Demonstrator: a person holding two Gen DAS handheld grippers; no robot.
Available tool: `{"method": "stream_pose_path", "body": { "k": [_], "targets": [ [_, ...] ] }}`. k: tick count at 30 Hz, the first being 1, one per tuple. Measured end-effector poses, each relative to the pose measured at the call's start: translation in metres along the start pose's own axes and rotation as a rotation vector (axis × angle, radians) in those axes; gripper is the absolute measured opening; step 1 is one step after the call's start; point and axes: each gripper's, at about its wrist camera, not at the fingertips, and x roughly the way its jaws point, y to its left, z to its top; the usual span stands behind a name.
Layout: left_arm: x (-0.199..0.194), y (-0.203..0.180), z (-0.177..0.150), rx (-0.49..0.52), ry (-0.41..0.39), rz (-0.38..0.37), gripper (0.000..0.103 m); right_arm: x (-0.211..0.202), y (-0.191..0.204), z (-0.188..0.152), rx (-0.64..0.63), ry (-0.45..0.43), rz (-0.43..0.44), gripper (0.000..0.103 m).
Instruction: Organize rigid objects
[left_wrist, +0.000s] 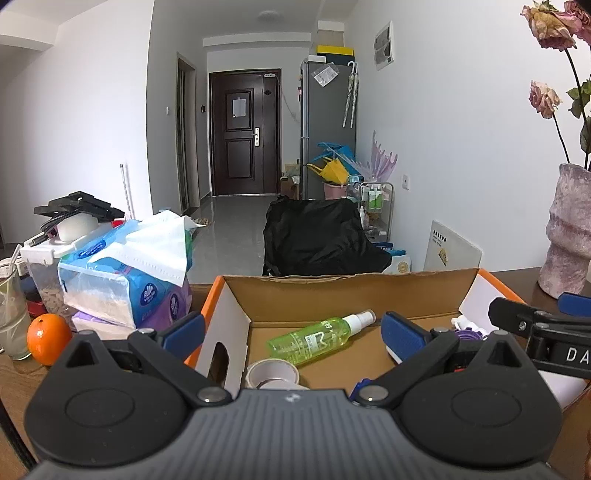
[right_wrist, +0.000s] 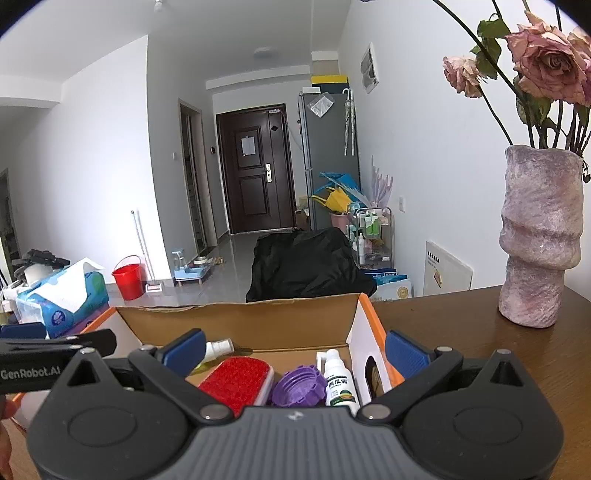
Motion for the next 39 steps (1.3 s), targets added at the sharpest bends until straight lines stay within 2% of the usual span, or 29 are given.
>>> {"method": "stream_pose_path", "body": {
  "k": [17,28,39],
  "targets": [
    [-0.026,0.001,0.0,-0.025,-0.015,0.002,0.103,-0.024,-0.004,0.004,-0.003,-0.005,0.002,0.103],
    [-0.07,-0.003,-0.005,-0.033,-0.026,-0.008,0.103,-0.066,-0.007,0.002,-0.014,-0.007,-0.015,0.103],
    [-0.128,-0.01,-0.015,-0.045,-0.034,0.0,0.103,-0.127,0.0,-0.005,-0.043,-0.02,-0.022,0.103]
  ]
}}
